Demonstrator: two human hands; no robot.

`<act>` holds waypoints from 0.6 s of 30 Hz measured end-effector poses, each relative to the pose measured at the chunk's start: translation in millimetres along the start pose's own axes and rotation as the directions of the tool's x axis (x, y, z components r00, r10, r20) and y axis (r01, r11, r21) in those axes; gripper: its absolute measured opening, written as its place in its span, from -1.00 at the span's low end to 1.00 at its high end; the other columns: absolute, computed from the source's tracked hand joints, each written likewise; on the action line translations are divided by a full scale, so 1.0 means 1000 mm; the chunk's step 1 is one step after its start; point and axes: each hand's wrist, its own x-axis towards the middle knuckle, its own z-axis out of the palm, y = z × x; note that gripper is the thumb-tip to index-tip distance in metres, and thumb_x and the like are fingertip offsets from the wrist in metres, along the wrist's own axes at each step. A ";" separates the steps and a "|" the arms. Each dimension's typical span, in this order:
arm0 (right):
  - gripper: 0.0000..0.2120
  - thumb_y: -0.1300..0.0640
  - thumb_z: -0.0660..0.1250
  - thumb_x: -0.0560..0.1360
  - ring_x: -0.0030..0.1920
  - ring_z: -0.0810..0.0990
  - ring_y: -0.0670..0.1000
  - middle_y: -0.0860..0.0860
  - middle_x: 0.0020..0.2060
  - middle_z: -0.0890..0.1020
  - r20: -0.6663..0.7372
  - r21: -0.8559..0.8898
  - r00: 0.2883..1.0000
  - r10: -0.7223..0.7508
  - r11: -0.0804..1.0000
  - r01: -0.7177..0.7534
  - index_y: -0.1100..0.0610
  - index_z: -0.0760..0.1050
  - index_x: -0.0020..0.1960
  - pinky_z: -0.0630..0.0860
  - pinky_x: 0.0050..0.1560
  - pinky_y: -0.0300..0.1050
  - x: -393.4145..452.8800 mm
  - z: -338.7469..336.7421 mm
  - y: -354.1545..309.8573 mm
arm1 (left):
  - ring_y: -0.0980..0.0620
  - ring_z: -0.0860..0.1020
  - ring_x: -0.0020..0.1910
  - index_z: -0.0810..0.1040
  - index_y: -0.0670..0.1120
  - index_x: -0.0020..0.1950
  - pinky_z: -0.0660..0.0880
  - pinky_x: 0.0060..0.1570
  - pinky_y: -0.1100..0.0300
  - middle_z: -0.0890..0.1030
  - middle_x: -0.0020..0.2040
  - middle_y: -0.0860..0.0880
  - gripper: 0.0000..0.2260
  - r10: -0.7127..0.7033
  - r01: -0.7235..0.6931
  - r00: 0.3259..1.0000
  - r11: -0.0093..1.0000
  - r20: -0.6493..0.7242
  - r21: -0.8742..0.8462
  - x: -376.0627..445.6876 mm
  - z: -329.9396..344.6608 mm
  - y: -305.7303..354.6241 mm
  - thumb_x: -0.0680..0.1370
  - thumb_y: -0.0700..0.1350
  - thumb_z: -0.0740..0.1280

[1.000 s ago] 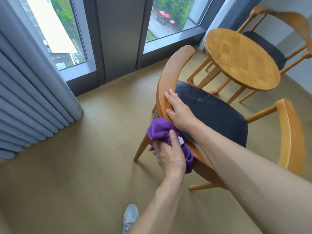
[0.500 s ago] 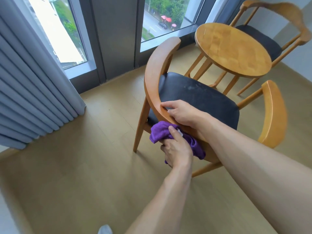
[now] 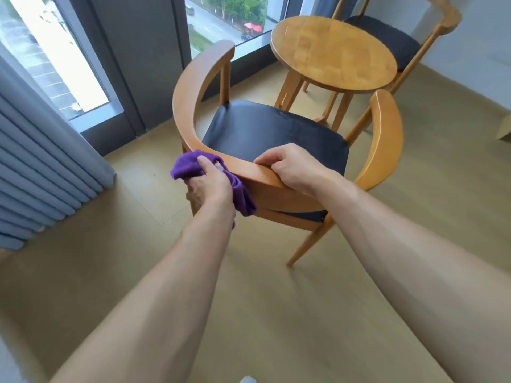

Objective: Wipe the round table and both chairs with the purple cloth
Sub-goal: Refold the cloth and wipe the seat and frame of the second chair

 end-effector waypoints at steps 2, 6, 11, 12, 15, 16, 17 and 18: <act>-0.57 0.28 0.09 0.64 0.11 0.47 -0.12 -0.16 0.12 0.60 -0.044 0.056 0.999 -0.011 0.998 0.014 -0.07 0.65 0.21 0.34 0.06 -0.19 -0.009 -0.004 0.011 | -0.27 0.37 0.38 0.13 0.01 0.59 0.28 0.39 -0.21 0.33 0.42 -0.16 -0.34 0.044 -0.041 0.998 0.998 -0.051 0.053 -0.002 0.008 0.007 0.58 0.34 0.05; -0.60 0.26 0.08 0.64 0.26 0.47 -0.12 -0.10 0.28 0.59 -0.034 0.241 0.998 -0.057 0.968 0.063 0.02 0.58 0.32 0.33 0.28 -0.23 -0.025 -0.005 0.024 | -0.32 0.37 0.40 0.03 0.01 0.61 0.32 0.37 -0.28 0.30 0.47 -0.18 -0.25 0.012 -0.011 0.999 1.000 -0.034 0.005 -0.032 0.024 -0.020 0.55 0.41 0.02; -0.62 0.29 0.08 0.65 0.34 0.52 -0.01 0.08 0.29 0.60 -0.085 0.566 0.995 -0.049 0.819 0.089 0.17 0.50 0.39 0.34 0.45 -0.07 -0.040 0.004 0.033 | -0.41 0.52 0.21 0.31 -0.07 0.48 0.35 0.28 -0.41 0.51 0.31 -0.16 -0.27 -0.180 0.182 0.978 0.983 0.103 -0.013 -0.073 0.035 -0.033 0.54 0.44 0.02; -0.62 0.31 0.09 0.64 0.32 0.54 0.00 0.09 0.27 0.61 -0.130 0.624 0.991 -0.032 0.774 0.107 0.20 0.51 0.37 0.37 0.44 -0.03 -0.045 0.006 0.037 | -0.42 0.52 0.20 0.36 -0.07 0.43 0.32 0.24 -0.47 0.54 0.25 -0.15 -0.30 -0.211 0.213 0.969 0.977 0.128 -0.007 -0.083 0.036 -0.033 0.55 0.43 0.03; -0.63 0.32 0.15 0.58 0.28 0.54 -0.03 0.01 0.22 0.63 -0.471 0.617 0.853 0.225 0.775 0.136 0.13 0.56 0.30 0.42 0.38 -0.05 -0.069 0.025 0.050 | -0.36 0.56 0.13 0.49 -0.10 0.15 0.29 0.23 -0.50 0.60 0.17 -0.16 -0.40 -0.277 0.271 0.942 0.961 0.190 0.061 -0.110 0.039 -0.032 0.57 0.40 0.05; -0.65 0.29 0.18 0.57 0.26 0.53 -0.02 -0.02 0.21 0.60 -0.572 0.637 0.723 0.388 0.765 0.093 0.11 0.55 0.29 0.43 0.35 -0.07 -0.078 0.036 0.053 | -0.30 0.58 0.03 0.49 -0.12 0.01 0.34 0.20 -0.41 0.61 0.10 -0.13 -0.43 -0.280 0.269 0.939 0.960 0.198 0.083 -0.116 0.039 -0.032 0.58 0.39 0.07; -0.68 0.24 0.23 0.56 0.26 0.51 0.01 -0.02 0.20 0.56 -0.597 0.697 0.582 0.552 0.716 0.036 0.11 0.52 0.29 0.42 0.33 -0.06 -0.087 0.047 0.055 | -0.23 0.58 -0.10 0.45 -0.10 -0.10 0.41 0.12 -0.27 0.60 0.03 -0.10 -0.47 -0.275 0.260 0.941 0.961 0.198 0.097 -0.120 0.039 -0.031 0.58 0.37 0.10; -0.68 0.15 0.27 0.56 0.27 0.49 0.05 0.01 0.20 0.53 -0.537 0.786 0.478 0.695 0.618 -0.017 0.13 0.48 0.31 0.41 0.32 -0.04 -0.094 0.058 0.058 | -0.20 0.58 -0.17 0.42 -0.08 -0.15 0.44 0.00 -0.12 0.58 0.01 -0.08 -0.51 -0.270 0.255 0.942 0.962 0.200 0.099 -0.123 0.039 -0.031 0.58 0.35 0.15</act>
